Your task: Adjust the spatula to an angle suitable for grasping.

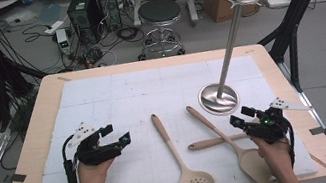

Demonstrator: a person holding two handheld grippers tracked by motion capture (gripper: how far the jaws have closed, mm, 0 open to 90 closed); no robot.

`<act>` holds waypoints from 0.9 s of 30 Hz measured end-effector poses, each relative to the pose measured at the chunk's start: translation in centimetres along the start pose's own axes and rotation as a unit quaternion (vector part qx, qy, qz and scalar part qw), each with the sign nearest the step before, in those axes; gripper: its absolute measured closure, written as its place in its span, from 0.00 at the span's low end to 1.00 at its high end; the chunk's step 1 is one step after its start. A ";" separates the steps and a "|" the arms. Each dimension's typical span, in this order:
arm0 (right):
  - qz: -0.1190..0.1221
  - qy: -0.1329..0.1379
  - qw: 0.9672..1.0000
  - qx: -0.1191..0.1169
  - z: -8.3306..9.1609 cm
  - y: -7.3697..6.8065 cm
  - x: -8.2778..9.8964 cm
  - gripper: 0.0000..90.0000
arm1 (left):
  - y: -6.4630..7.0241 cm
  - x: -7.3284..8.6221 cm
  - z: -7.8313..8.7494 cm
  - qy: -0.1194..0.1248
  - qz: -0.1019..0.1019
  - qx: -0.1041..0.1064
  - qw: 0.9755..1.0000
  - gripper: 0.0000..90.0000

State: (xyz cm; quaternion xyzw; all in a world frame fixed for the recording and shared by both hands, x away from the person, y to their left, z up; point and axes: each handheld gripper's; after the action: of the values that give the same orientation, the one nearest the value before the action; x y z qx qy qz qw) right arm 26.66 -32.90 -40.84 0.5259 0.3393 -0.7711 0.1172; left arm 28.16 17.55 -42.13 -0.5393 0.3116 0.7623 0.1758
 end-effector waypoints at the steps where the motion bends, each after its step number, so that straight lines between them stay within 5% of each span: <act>1: 0.002 -0.003 1.000 -0.001 -0.1 0.0 0.1 0.23 | 0.0 0.0 0.0 0.000 0.001 -0.001 1.000 0.23; 11: 0.001 -0.008 1.000 0.005 0.0 0.0 0.1 0.24 | 0.0 0.1 0.0 -0.003 0.004 0.000 1.000 0.23; 14: 0.004 -0.013 1.000 0.013 0.0 0.0 0.0 0.36 | 0.0 0.2 -0.1 -0.003 0.004 0.000 1.000 0.23; 27: -0.009 -0.047 0.998 0.027 -0.6 0.2 0.1 0.48 | 0.0 0.3 0.0 -0.004 0.004 0.000 1.000 0.23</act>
State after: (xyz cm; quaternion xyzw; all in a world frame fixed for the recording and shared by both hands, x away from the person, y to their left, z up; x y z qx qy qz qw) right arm 27.13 -32.63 -41.11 0.4886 0.3175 -0.8050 0.1117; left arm 28.04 17.47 -42.45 -0.5350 0.3134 0.7651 0.1737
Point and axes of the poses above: each handheld gripper's, and its own axes: z roughly backward along the jaws, x roughly out of its underside, y roughly to its right, and after that the axes turned 5 degrees about y, right-handed
